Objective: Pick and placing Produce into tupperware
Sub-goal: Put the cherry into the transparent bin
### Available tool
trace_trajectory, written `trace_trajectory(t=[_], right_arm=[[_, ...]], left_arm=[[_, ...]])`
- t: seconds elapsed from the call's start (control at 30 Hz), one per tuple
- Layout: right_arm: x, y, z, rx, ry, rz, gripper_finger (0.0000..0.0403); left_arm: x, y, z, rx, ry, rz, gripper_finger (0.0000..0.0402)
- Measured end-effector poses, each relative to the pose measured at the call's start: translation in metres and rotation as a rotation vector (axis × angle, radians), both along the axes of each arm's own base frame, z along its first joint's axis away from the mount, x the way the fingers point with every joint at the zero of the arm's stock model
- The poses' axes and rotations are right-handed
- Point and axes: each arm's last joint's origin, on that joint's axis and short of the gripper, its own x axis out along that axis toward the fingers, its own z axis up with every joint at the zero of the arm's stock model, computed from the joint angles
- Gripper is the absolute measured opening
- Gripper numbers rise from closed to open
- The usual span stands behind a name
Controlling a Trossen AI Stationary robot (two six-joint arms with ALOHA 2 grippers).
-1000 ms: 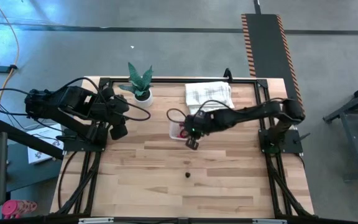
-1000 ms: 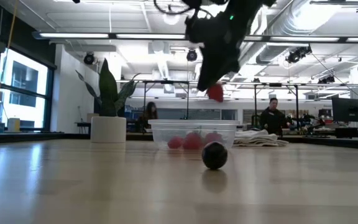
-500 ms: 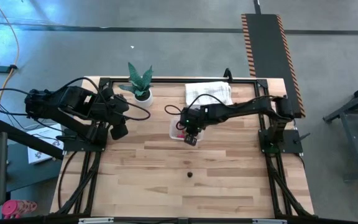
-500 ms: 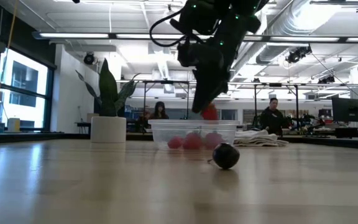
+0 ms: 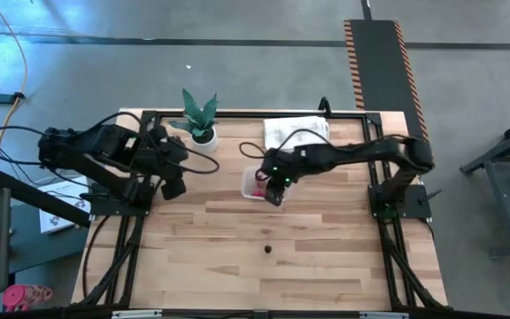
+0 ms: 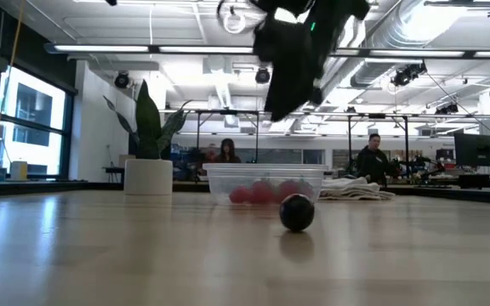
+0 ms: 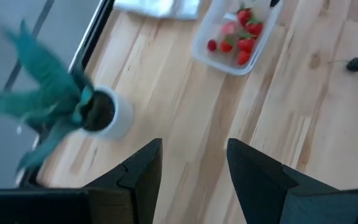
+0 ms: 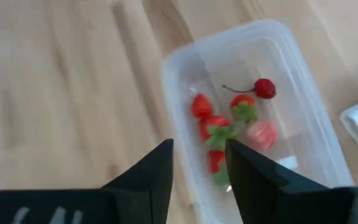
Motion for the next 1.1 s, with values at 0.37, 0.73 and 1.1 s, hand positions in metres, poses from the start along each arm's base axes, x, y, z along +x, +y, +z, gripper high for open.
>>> trace_trajectory(t=[0.37,0.73,1.1], right_arm=[[-0.089,0.048,0.083,-0.032,-0.041,-0.269,0.0141],[-0.124,0.070,0.105,-0.035,-0.122,-0.357,0.0140],[-0.126,0.081,0.103,-0.028,-0.113,-0.323,0.0139]], left_arm=[[0.080,-0.020,-0.059,-0.002,-0.036,-0.312,0.0172],[0.169,-0.047,-0.154,-0.045,0.029,-0.777,0.0164],[0.209,-0.055,-0.204,0.018,0.031,-0.939,0.0142]])
